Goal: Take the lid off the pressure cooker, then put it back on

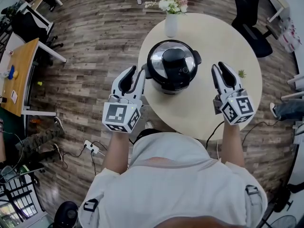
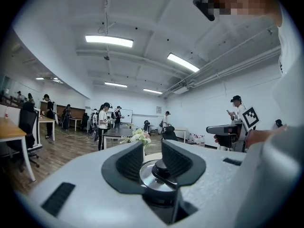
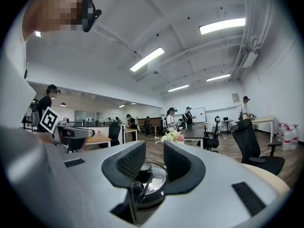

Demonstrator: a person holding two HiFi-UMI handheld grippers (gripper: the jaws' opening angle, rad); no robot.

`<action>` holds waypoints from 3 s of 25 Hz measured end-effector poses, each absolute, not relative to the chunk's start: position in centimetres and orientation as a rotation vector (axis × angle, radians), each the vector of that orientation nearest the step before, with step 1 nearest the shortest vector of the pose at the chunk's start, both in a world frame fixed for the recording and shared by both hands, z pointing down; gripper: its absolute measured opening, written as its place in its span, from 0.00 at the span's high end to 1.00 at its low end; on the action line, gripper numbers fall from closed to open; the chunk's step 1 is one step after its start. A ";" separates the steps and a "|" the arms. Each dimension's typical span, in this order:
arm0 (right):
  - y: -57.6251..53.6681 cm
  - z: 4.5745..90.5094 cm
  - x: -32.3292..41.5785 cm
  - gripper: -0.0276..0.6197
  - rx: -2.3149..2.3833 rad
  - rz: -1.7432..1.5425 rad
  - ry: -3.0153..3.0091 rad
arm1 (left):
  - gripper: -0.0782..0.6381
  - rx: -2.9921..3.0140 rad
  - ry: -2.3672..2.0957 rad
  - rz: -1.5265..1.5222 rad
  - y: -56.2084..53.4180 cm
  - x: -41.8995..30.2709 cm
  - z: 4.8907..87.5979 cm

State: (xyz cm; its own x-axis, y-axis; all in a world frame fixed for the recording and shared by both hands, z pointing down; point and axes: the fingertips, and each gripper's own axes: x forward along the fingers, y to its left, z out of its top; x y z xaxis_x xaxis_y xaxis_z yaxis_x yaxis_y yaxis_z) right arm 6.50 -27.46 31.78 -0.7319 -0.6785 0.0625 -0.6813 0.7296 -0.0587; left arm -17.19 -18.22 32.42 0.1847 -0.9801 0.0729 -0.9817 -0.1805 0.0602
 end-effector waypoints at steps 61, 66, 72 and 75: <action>-31.3 49.8 -10.9 0.46 -0.339 -0.228 -1.705 | 0.33 1.913 -1.470 -0.212 -18.8 -19.7 48.5; -31.4 49.8 -11.0 0.46 -0.338 -0.230 -1.710 | 0.33 1.574 -1.132 -0.699 -21.5 -20.8 52.9; -31.2 49.9 -10.8 0.46 -0.330 -0.228 -1.694 | 0.36 1.420 -0.942 -0.884 -23.9 -20.3 55.4; -31.4 50.0 -11.0 0.46 -0.326 -0.225 -1.689 | 0.46 1.378 -0.871 -0.954 -24.3 -20.1 55.2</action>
